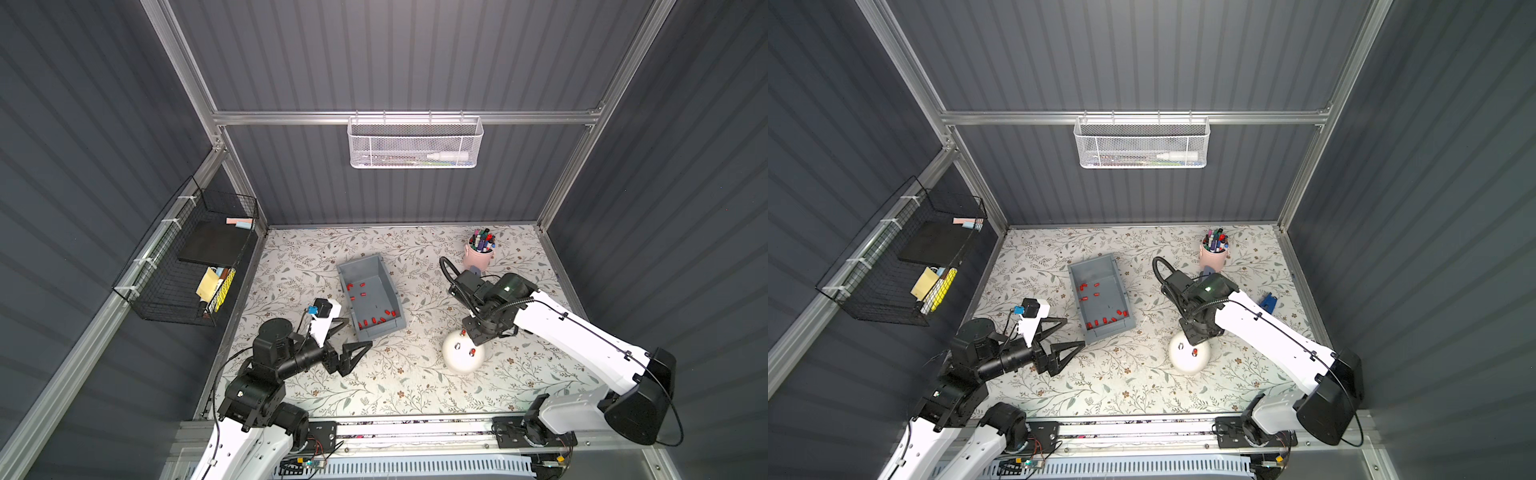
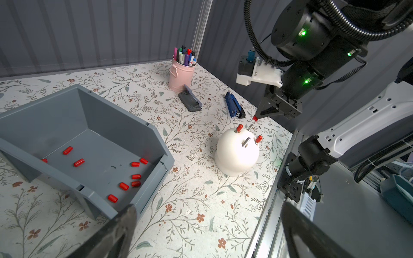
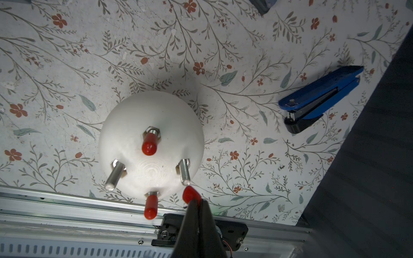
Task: Cover the protruding screws with screw protection sleeves
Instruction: Attach the screw protection sleeve to the screw.
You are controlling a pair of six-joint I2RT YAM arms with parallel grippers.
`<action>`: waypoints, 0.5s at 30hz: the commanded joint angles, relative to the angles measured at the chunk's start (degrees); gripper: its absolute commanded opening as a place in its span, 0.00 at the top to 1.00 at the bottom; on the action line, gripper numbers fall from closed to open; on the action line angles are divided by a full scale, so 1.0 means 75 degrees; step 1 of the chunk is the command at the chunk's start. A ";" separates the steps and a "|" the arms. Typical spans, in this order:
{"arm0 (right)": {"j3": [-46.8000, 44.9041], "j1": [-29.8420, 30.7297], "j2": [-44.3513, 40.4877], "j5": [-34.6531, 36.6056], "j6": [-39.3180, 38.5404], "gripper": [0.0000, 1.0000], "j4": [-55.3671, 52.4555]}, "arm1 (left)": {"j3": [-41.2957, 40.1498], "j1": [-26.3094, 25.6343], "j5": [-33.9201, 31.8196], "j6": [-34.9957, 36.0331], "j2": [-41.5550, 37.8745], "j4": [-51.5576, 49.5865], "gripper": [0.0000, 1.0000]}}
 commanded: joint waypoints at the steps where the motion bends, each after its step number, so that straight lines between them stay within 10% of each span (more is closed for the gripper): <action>1: -0.0029 -0.0045 0.0091 -0.0008 0.0042 1.00 -0.0182 | 0.0268 0.0064 -0.0079 0.0192 -0.0003 -0.0135 0.01; 15: 0.0000 -0.0041 0.0535 0.0099 0.0107 1.00 -0.0213 | 0.0305 0.0064 -0.0036 0.0256 0.0044 -0.0219 0.01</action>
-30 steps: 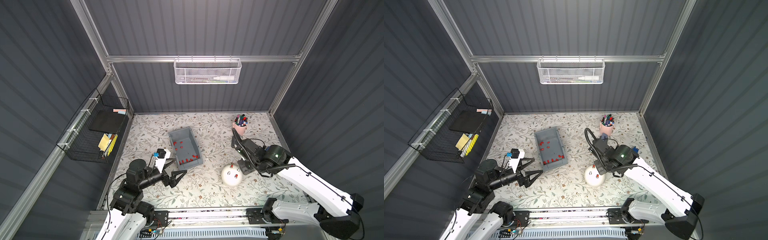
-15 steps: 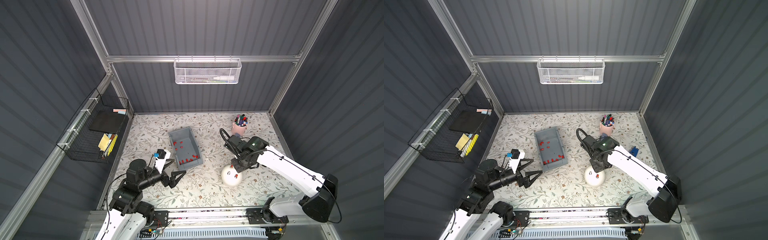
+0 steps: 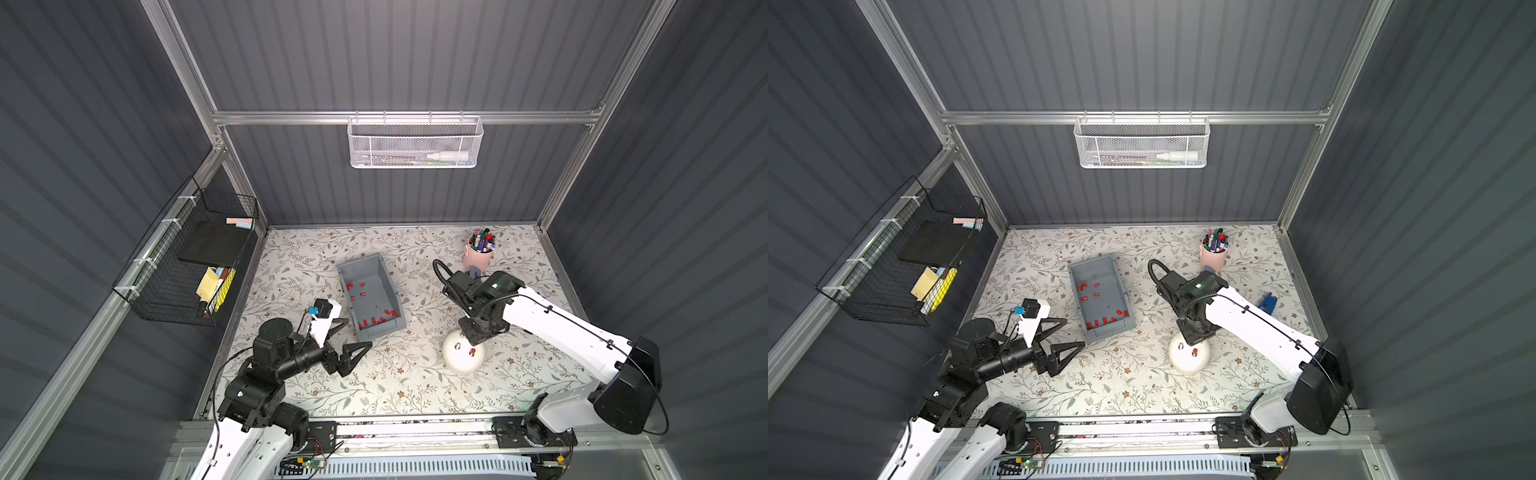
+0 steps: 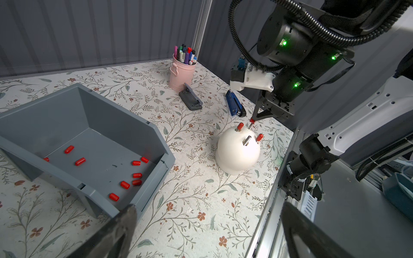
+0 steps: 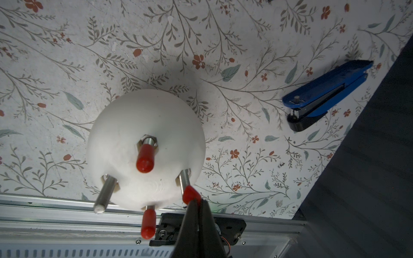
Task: Cover the protruding screws with screw protection sleeves
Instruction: Attach the screw protection sleeve to the screw.
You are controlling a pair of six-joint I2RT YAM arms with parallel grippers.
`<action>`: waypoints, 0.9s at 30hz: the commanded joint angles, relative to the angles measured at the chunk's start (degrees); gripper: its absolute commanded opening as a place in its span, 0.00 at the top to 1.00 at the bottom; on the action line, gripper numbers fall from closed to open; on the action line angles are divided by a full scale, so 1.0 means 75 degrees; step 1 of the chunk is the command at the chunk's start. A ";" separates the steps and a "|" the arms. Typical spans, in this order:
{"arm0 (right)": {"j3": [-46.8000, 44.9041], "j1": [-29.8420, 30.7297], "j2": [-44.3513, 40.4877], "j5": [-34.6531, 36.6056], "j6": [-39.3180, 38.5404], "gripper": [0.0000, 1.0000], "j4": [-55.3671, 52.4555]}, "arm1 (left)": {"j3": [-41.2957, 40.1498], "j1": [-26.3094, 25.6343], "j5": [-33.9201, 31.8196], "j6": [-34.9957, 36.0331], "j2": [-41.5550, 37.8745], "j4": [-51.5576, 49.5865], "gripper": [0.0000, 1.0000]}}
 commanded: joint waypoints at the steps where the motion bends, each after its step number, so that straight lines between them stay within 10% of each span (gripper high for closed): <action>1: 0.0001 -0.0005 0.0009 0.0101 0.0104 1.00 -0.0228 | 0.0296 0.0057 -0.0014 0.0166 0.0041 -0.0120 0.01; 27: 0.0206 0.0003 0.0283 0.0088 0.0315 1.00 -0.0470 | 0.0291 0.0058 0.0156 0.0119 0.0158 -0.0048 0.01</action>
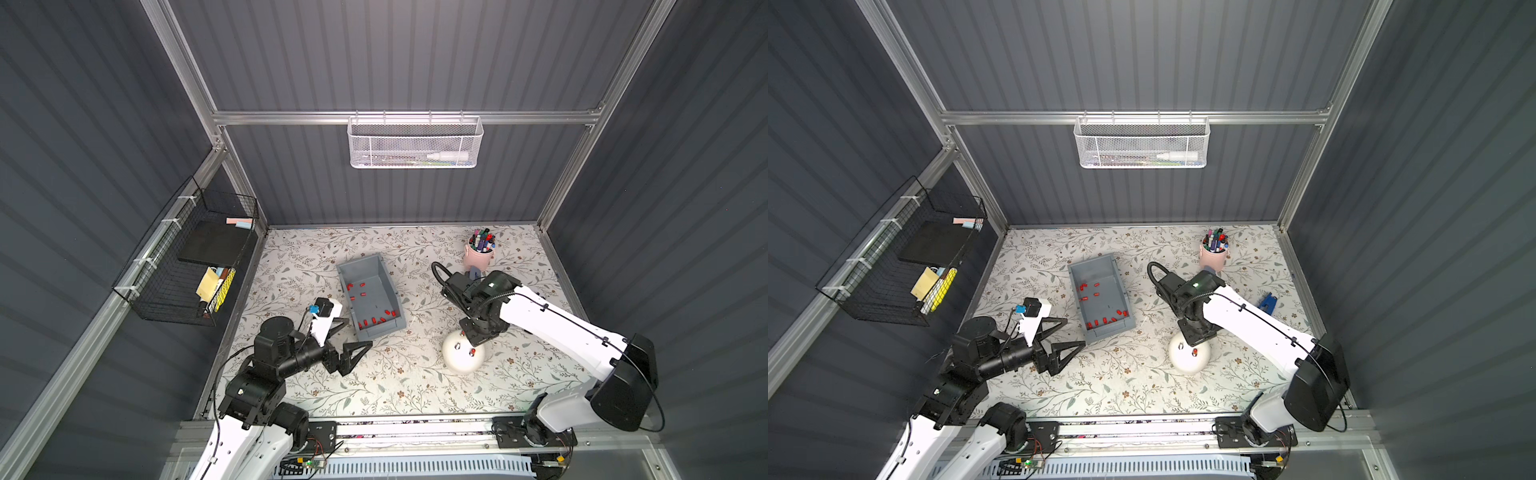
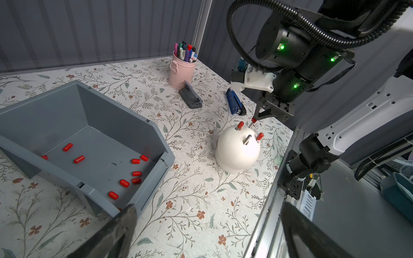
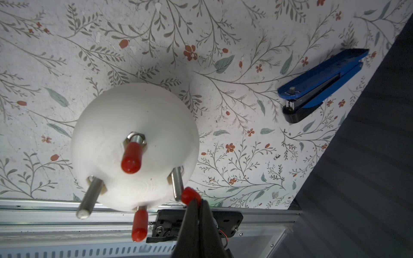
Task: Cover the protruding screws with screw protection sleeves
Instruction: Attach the screw protection sleeve to the screw.
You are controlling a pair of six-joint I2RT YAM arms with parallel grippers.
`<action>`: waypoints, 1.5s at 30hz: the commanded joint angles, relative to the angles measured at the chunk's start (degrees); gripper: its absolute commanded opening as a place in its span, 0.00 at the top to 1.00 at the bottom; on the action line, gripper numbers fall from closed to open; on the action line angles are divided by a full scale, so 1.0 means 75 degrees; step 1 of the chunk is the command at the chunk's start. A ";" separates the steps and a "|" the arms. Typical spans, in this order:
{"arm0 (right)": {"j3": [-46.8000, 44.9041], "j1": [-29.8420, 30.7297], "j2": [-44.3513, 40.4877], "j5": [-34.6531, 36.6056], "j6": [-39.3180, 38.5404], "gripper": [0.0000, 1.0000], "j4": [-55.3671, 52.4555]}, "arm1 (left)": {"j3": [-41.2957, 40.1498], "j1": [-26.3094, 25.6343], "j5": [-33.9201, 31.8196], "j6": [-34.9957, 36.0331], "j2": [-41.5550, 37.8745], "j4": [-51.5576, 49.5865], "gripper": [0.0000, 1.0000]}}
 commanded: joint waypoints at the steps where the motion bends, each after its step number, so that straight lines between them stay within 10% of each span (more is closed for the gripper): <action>1: 0.0202 -0.0007 0.0104 -0.0057 0.0122 1.00 -0.0221 | 0.0195 0.0054 0.0133 0.0117 0.0024 -0.0014 0.01; 45: 0.0064 0.0019 0.0100 -0.0461 -0.0083 0.92 0.0024 | 0.0224 0.0029 0.0203 0.0154 0.0065 -0.0055 0.02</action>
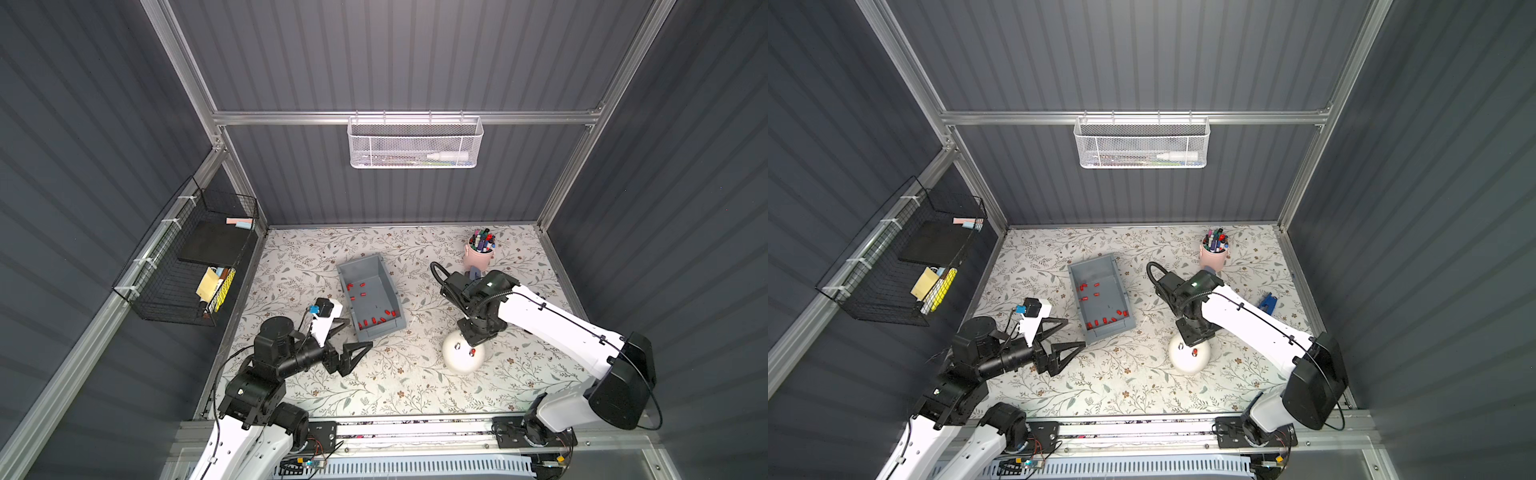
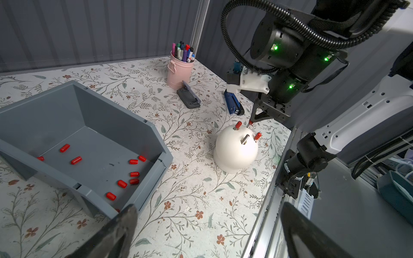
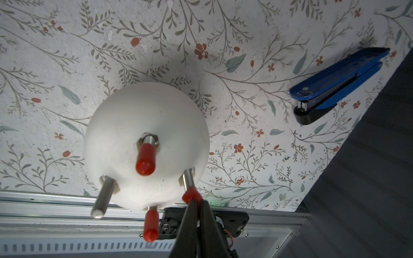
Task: Cover the protruding screws with screw protection sleeves
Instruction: Attach the screw protection sleeve to the screw.
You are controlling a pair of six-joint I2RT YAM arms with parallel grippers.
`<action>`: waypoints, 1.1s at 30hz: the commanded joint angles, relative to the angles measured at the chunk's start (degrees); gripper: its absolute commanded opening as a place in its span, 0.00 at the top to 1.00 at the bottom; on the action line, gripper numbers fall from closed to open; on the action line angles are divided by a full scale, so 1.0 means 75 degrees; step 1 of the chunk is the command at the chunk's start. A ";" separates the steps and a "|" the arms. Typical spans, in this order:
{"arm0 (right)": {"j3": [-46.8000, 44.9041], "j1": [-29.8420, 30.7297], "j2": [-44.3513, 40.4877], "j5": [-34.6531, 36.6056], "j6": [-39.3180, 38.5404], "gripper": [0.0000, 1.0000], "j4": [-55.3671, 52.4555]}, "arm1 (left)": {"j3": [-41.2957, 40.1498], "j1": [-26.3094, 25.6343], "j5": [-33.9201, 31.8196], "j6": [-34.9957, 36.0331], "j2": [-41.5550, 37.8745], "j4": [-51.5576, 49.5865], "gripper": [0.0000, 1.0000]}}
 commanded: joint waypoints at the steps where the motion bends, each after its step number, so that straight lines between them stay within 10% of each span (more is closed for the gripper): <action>1: 0.0027 0.0019 0.0034 -0.0150 -0.0024 0.91 -0.0039 | 0.0218 0.0029 0.0131 0.0154 0.0079 -0.0054 0.02; 22: 0.0443 0.0063 -0.0150 0.0133 -0.0028 0.65 -0.0004 | 0.0219 0.0029 -0.0098 0.0441 0.0333 -0.0273 0.02; 33: 0.1836 0.0499 -0.0201 -0.1740 -0.0399 0.64 0.2659 | 0.0243 0.1012 -0.4131 0.0473 0.1700 -0.1316 0.08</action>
